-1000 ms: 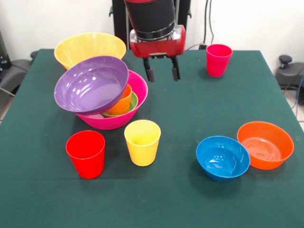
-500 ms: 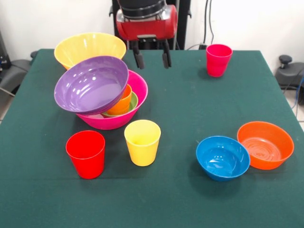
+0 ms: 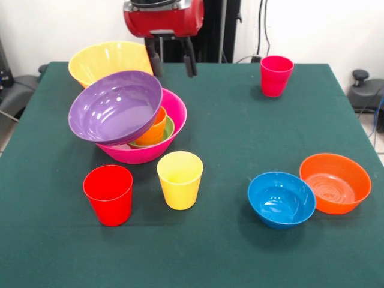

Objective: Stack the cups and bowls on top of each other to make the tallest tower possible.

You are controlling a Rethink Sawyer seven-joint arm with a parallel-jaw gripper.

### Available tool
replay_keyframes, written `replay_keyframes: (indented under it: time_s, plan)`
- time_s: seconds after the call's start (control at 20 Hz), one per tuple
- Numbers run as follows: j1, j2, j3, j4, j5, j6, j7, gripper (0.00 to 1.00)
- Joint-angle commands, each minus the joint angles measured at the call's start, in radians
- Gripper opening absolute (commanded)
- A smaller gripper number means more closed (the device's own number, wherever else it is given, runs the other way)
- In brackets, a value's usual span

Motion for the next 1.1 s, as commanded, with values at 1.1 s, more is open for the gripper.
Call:
replay_keyframes:
  time_s: [1.1]
  plan:
    - [-0.070, 0.188, -0.017, 0.085, -0.136, -0.104, -0.127, 1.00]
